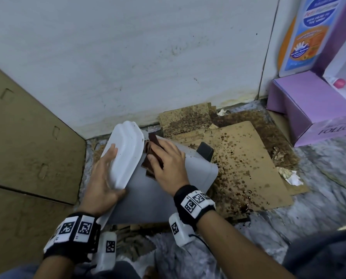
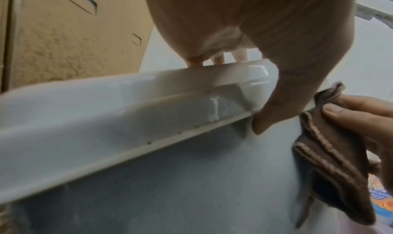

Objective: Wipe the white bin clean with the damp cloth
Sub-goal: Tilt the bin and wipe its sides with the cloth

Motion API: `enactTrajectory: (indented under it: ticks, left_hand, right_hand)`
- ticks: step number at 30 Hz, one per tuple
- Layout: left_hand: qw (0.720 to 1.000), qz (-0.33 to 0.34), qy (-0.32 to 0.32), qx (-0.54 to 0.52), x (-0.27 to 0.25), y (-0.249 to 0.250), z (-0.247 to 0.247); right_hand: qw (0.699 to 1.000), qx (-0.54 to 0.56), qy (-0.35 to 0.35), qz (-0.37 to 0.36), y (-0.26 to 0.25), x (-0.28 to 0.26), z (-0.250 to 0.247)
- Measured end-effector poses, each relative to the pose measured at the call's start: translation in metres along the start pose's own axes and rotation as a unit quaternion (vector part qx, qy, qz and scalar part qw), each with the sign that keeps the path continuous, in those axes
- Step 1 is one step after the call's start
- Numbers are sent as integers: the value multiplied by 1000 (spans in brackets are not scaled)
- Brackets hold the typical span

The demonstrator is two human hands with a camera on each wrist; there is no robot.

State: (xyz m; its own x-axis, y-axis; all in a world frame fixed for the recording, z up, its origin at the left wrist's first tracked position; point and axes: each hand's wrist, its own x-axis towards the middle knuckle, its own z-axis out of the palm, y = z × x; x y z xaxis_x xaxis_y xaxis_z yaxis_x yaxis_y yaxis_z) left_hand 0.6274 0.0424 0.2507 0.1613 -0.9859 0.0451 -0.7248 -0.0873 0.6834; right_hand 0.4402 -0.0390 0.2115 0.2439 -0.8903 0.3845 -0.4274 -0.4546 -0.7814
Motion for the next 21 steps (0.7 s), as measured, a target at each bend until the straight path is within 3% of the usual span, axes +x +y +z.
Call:
enactTrajectory:
  ticks: [3,7,13,18,21]
  left_hand:
    - [999,-19,-6,-38,-9,8,-10]
    - [994,-53,71,-71,-3,40,-10]
    - [981,-125,146,-39,22,67,9]
    - [974,-146,166,-52,42,68,20]
    - [976,-148,157,-20,52,68,16]
  right_hand:
    - [1000,13,-2,-2,-4,-9,-1]
    - [1000,18,11,11,-10,-23,2]
    - [997,67,6,27,-19,-29,3]
    - [995,88,-25,41,-33,-42,9]
    - [998,48,-18,44,-33,-43,15]
